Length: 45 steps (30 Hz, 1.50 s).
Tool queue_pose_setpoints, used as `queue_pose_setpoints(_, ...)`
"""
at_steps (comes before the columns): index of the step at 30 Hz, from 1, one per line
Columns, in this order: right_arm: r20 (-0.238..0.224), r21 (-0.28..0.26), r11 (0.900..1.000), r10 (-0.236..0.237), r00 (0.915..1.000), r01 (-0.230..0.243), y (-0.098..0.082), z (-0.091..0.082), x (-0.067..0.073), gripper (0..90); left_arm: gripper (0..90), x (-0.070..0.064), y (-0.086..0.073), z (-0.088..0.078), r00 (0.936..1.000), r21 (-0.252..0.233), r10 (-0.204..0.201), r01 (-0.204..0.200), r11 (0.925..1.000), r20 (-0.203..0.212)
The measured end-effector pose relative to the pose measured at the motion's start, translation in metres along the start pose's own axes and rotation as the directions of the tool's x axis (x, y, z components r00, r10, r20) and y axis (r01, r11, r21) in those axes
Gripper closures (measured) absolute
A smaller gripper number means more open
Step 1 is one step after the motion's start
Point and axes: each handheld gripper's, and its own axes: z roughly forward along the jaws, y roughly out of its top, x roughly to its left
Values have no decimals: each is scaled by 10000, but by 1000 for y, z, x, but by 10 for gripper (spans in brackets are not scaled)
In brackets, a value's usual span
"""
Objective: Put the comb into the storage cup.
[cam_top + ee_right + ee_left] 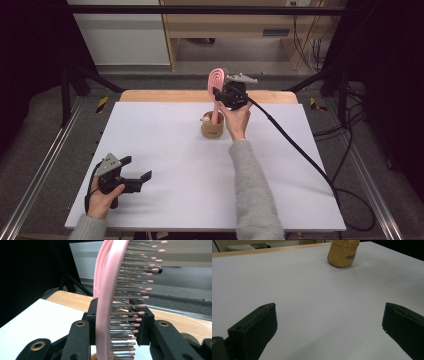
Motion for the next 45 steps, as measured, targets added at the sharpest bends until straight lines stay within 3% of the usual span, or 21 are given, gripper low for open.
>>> queue_pose_setpoints(34, 217, 418, 9984, 383, 9990, -392, -18, 10, -9, 639, 0, -1, 0, 1, 10000, 14, 17, -17, 10000, -19)
queue_pose_setpoints(45, 146, 417, 9967, 685, 9975, -691, -18, 12, -19, 635, 0, -1, 0, 1, 10000, 30, 25, -25, 10000, -14)
